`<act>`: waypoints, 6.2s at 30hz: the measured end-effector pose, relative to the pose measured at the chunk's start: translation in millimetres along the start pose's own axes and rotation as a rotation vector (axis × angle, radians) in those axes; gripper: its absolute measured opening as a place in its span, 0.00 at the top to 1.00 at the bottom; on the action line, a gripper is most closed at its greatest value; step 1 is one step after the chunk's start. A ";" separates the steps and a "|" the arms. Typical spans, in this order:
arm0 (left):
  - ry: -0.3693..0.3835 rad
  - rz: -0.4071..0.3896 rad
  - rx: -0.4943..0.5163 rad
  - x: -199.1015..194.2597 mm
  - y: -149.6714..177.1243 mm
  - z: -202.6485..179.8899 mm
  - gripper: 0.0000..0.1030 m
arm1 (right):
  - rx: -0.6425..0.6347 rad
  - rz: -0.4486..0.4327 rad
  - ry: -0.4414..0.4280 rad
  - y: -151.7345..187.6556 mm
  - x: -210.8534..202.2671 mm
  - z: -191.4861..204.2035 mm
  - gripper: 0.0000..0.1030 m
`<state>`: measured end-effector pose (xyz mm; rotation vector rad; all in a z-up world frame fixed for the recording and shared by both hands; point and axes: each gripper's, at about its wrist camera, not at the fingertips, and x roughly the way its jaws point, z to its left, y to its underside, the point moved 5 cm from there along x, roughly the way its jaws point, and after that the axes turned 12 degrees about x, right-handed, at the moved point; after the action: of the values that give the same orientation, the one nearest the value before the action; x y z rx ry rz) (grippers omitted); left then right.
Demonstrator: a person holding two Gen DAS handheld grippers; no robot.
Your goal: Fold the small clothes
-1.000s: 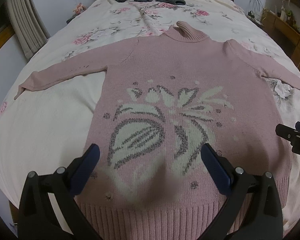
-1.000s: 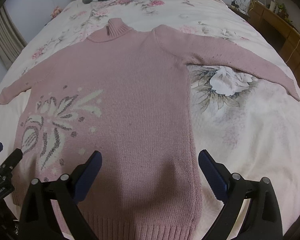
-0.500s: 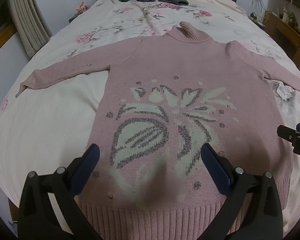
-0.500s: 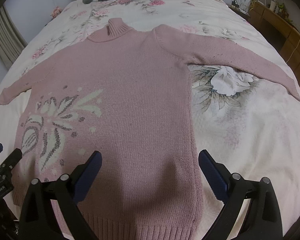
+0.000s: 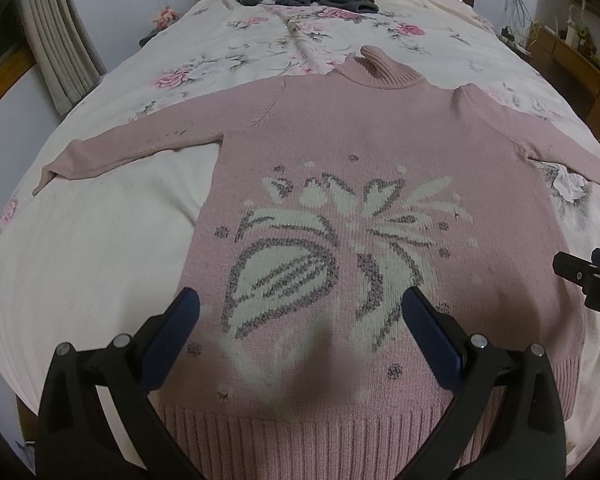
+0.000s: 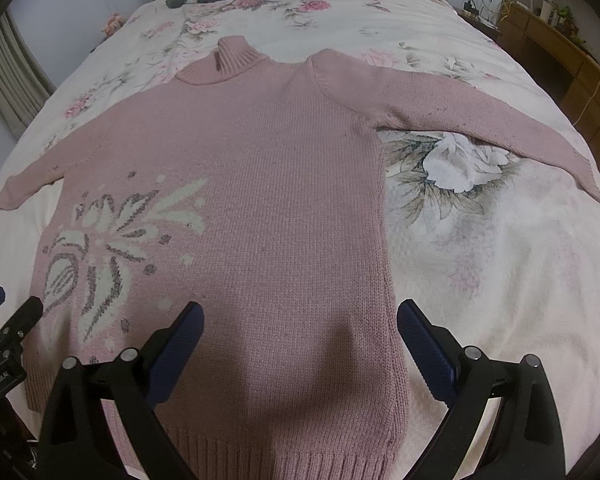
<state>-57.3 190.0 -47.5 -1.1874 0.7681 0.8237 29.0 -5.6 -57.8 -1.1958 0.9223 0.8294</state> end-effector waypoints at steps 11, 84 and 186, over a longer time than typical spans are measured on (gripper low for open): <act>-0.005 0.000 -0.002 -0.5 -0.6 0.3 0.03 | 0.002 0.000 -0.005 -0.4 -0.5 0.2 0.05; 0.096 -0.017 -0.011 100.5 -151.3 -77.5 0.03 | 0.513 -0.247 0.007 -277.6 22.7 -352.8 0.90; 0.106 -0.018 -0.243 163.1 -178.2 106.1 0.95 | 0.166 0.144 -0.395 -196.0 123.4 -82.0 0.69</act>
<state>186.1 286.1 -81.6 -1.4617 0.7578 0.8619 244.0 -115.3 -103.8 -0.7902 0.7392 1.0391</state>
